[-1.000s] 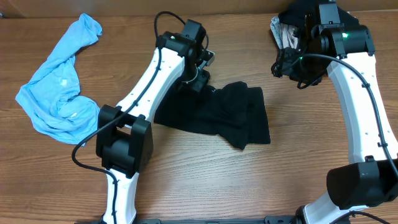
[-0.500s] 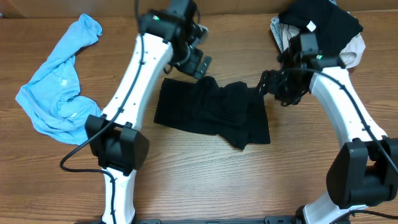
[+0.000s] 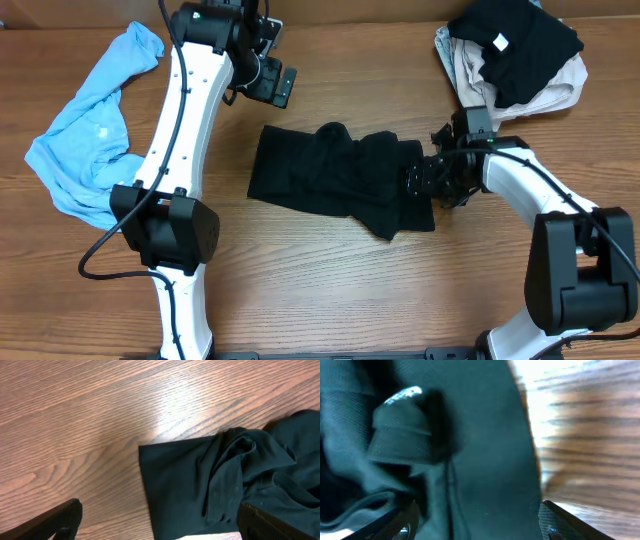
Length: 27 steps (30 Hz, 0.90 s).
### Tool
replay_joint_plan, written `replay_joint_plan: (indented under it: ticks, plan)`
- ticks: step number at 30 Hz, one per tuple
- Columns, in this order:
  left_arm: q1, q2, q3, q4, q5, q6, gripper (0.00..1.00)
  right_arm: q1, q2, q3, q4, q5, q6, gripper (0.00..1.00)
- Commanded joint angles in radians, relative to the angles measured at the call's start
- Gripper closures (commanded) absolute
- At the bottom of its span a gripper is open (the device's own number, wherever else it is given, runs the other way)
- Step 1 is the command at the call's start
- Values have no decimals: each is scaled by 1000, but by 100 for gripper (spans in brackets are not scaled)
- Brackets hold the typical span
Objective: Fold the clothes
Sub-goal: 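Push the right end of the bundle leftward with the right gripper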
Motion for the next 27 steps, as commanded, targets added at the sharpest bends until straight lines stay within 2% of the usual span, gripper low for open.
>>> replay_joint_plan:
  ticks: [1,4,8,12,13,14,15,20,27]
  plan:
    - [-4,-3,-22,11,-3,-14,0,-6,2,-51,51,86,-12,20]
    - [-4,-3,-35,19,-4,-14,0,-6,2,-90,105,103,-11,21]
    - [-4,-3,-48,17,-4,-14,0,-5,2,-115,132,90,-12,36]
    - [-4,-3,-58,19,-4,-14,0,-5,2,-115,133,25,-28,66]
    - [-3,-3,-58,19,-4,-14,0,-5,2,-115,134,11,-27,76]
    - [-3,-3,-58,20,-6,-14,0,-6,2,-112,135,-7,-27,94]
    - [-3,-3,-58,21,-12,-14,0,-10,2,-107,133,-18,-26,96]
    - [-2,-3,-58,42,-61,-15,0,-74,-8,-37,51,-89,-27,96]
    - [13,-3,-58,48,-162,-14,0,-238,-97,137,-193,-103,-98,96]
